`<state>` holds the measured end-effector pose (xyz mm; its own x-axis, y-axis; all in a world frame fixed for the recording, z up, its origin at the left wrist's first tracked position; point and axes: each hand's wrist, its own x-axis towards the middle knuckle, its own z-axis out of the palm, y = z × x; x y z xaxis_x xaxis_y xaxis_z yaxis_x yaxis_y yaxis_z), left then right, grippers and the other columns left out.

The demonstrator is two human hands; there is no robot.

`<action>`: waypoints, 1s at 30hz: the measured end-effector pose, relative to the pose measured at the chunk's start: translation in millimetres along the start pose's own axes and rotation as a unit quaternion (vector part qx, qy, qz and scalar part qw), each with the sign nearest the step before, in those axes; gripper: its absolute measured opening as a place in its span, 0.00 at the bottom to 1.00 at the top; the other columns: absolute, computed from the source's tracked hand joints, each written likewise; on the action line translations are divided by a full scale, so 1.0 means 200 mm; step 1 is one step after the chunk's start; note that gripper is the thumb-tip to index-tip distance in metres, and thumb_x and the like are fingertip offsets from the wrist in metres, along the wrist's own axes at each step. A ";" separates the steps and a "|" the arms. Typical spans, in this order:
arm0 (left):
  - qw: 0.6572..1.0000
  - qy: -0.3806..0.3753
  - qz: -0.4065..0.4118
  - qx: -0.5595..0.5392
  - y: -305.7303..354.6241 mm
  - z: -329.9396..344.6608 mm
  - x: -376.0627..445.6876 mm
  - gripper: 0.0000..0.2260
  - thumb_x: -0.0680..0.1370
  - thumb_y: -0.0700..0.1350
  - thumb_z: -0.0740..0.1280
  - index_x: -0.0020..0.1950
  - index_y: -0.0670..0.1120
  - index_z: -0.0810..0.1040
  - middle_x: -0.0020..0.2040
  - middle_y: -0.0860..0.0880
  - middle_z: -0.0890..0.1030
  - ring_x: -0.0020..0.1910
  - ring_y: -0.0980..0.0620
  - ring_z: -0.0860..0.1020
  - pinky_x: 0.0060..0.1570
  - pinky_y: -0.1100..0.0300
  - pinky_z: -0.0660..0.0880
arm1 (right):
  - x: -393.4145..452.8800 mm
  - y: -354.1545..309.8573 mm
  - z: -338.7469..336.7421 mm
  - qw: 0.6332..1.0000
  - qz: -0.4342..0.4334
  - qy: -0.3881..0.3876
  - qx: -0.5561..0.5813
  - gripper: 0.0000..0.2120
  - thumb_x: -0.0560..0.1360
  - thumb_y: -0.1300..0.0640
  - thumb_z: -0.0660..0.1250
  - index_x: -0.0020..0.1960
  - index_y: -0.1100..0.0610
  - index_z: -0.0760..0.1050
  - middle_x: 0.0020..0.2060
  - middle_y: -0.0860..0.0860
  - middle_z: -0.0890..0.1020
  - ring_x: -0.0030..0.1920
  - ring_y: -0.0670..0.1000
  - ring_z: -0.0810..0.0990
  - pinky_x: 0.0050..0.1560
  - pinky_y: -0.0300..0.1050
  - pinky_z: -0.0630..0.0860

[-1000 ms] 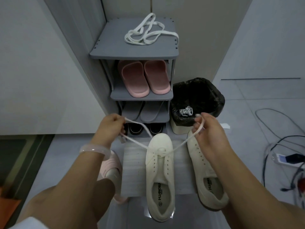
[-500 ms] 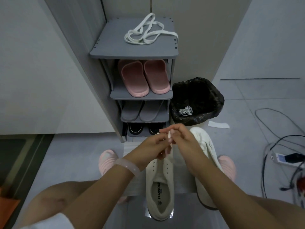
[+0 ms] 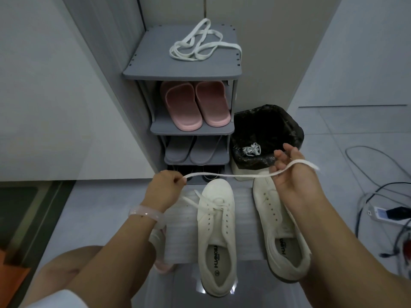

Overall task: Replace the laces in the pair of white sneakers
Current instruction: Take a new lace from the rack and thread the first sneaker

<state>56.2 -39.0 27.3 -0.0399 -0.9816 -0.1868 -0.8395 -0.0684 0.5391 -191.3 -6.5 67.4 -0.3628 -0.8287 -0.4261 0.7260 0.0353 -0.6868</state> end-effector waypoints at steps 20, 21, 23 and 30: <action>0.986 -0.040 0.141 -0.075 0.11 0.13 -0.09 0.06 0.76 0.39 0.64 0.49 0.41 0.80 0.47 0.48 0.79 0.40 0.59 0.75 0.42 0.74 0.68 | -0.02 0.22 -0.08 0.841 -0.047 -0.039 -0.538 0.15 0.82 0.57 0.51 0.59 0.57 0.74 0.31 0.49 0.72 0.31 0.46 0.68 0.33 0.38 0.65; 0.984 -0.077 0.149 -0.053 0.11 0.16 -0.11 0.07 0.77 0.40 0.63 0.46 0.40 0.80 0.45 0.47 0.81 0.39 0.58 0.76 0.41 0.73 0.70 | -0.03 0.24 -0.09 0.789 -0.078 -0.097 -0.601 0.15 0.82 0.58 0.52 0.61 0.57 0.74 0.32 0.49 0.73 0.32 0.46 0.70 0.33 0.37 0.66; 0.979 -0.146 0.143 0.016 0.12 0.22 -0.14 0.11 0.77 0.44 0.62 0.45 0.38 0.80 0.44 0.44 0.82 0.43 0.50 0.78 0.45 0.60 0.73 | -0.05 0.30 -0.12 0.667 -0.094 -0.199 -0.712 0.15 0.80 0.60 0.53 0.65 0.57 0.70 0.37 0.51 0.76 0.37 0.49 0.73 0.38 0.38 0.69; 0.975 -0.212 0.064 -0.007 0.13 0.34 -0.17 0.11 0.75 0.48 0.66 0.43 0.41 0.82 0.40 0.47 0.80 0.39 0.55 0.74 0.41 0.61 0.70 | -0.05 0.38 -0.24 0.467 -0.079 -0.282 -0.834 0.01 0.79 0.57 0.54 0.49 0.55 0.63 0.40 0.54 0.76 0.38 0.53 0.72 0.38 0.44 0.66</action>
<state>-0.7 4.2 -8.1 -0.3666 -0.8201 -0.4394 -0.8054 0.0434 0.5911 -160.5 31.4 -7.7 0.2187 -0.8935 -0.3923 -0.9201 -0.0550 -0.3877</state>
